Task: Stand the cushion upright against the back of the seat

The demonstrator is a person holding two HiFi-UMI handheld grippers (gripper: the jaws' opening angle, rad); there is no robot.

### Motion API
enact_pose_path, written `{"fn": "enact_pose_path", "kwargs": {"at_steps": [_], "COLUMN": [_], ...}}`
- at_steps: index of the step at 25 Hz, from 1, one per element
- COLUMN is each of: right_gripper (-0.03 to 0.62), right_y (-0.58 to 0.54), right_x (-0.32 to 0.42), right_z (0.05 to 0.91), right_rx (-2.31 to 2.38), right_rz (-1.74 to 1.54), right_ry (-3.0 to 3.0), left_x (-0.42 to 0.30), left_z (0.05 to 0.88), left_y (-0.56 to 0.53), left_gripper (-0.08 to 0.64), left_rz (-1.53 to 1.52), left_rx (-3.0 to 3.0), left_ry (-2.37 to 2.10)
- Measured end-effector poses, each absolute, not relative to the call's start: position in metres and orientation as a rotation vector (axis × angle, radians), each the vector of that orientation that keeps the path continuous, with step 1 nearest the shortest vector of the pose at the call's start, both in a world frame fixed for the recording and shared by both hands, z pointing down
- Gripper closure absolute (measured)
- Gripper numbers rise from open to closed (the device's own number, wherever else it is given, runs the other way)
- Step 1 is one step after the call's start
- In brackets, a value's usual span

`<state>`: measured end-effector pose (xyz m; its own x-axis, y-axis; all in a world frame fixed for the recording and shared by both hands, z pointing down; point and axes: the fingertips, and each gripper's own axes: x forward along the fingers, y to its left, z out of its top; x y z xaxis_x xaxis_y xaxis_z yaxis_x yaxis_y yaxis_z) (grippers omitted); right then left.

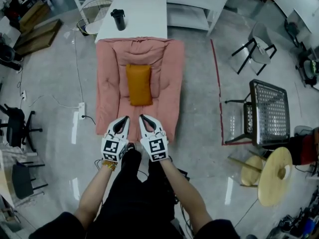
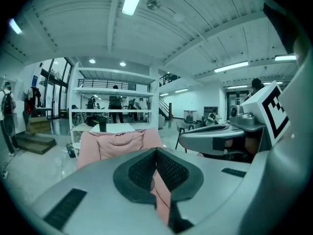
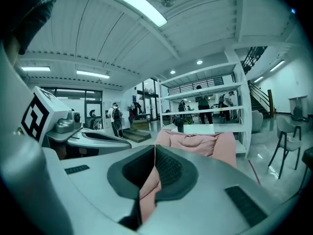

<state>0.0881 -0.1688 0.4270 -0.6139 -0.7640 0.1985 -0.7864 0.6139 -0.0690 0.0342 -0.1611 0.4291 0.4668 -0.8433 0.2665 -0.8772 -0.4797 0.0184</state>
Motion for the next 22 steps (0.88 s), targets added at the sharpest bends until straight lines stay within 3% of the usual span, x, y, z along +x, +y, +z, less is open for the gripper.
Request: {"fn": "enact_pose_path", "kwargs": {"at_steps": [8,22], "right_gripper": [0.574,0.574], "right_y": [-0.125,-0.056], "right_x": [0.089,0.034], "right_z": [0.395,0.374], "right_rx": [1.307,1.419], "right_rz": [0.12,0.073], "right_ry": [-2.703,-2.615], "left_x": [0.041,-0.018], "left_z": [0.392,0.37], "left_y": [-0.121,-0.059], "left_gripper": [0.548,0.548], "left_rz": [0.26,0.175], "left_rx": [2.64,2.709], "left_ry": [-1.545,-1.458]}}
